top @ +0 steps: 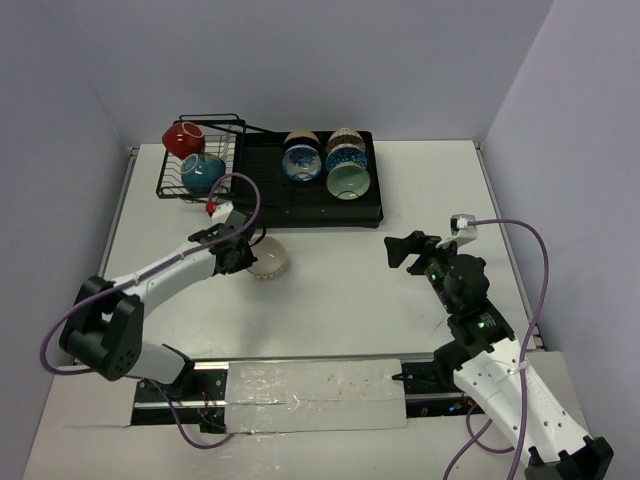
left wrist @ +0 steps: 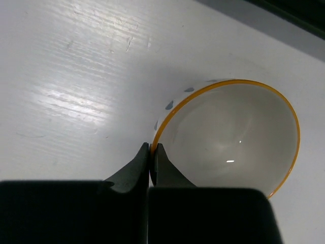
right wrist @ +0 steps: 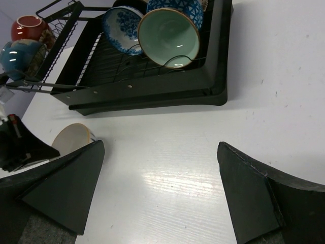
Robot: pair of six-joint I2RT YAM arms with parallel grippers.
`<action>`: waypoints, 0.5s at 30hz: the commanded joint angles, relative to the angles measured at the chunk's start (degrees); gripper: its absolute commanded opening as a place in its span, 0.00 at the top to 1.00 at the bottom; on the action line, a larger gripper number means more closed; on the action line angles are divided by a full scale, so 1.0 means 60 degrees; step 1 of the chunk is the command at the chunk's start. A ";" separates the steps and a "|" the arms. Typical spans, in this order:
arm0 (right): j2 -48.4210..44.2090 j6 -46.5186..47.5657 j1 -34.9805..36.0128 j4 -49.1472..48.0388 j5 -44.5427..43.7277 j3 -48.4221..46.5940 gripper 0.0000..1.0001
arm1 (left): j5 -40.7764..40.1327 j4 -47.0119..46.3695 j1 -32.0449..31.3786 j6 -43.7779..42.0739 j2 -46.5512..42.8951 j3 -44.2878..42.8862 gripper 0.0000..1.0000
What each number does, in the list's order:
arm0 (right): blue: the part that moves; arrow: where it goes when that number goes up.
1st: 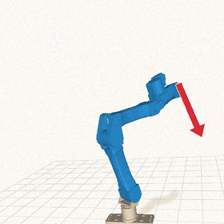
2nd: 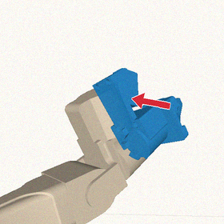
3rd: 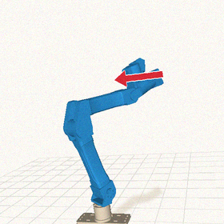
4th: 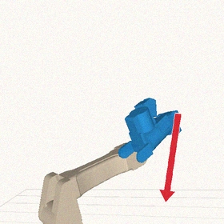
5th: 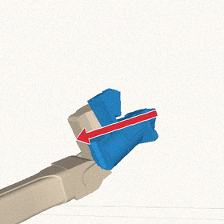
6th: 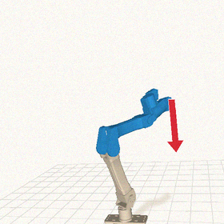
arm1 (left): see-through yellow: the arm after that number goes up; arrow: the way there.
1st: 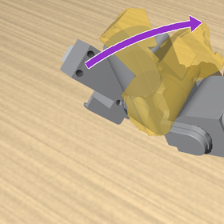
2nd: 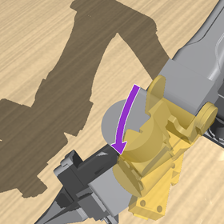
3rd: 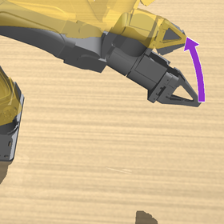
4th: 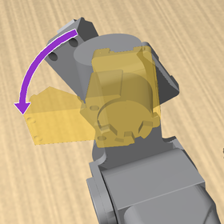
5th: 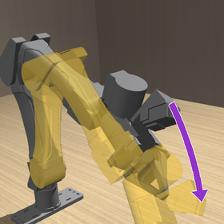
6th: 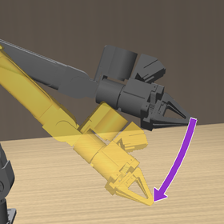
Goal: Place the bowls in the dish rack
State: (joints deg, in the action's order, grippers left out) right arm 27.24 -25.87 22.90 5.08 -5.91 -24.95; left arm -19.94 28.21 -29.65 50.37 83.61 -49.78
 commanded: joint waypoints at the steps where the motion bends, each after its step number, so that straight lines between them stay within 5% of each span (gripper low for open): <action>1: 0.0000 -0.0010 0.0037 -0.0568 0.0121 0.0057 0.01 | -0.1037 0.0176 -0.0695 -0.0951 -0.1132 -0.0770 1.00; 8: 0.0000 0.0019 0.0036 -0.0554 0.0195 0.0013 0.01 | -0.2696 -0.1607 -0.1899 -0.5181 -0.1646 -0.1912 1.00; 12: -0.0175 0.0019 0.0022 -0.0496 0.0063 0.0057 0.01 | -0.2697 -0.4095 -0.1929 -0.9303 -0.1340 -0.2177 1.00; 15: -0.0249 0.0048 0.0022 -0.0452 0.0034 0.0028 0.01 | -0.2915 -0.7558 -0.1928 -1.1985 -0.0712 -0.2250 1.00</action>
State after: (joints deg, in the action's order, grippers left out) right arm 26.55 -25.87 22.90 4.16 -5.10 -24.93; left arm -34.09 7.22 -41.23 1.52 76.86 -60.14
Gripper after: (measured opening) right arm 0.993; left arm 0.045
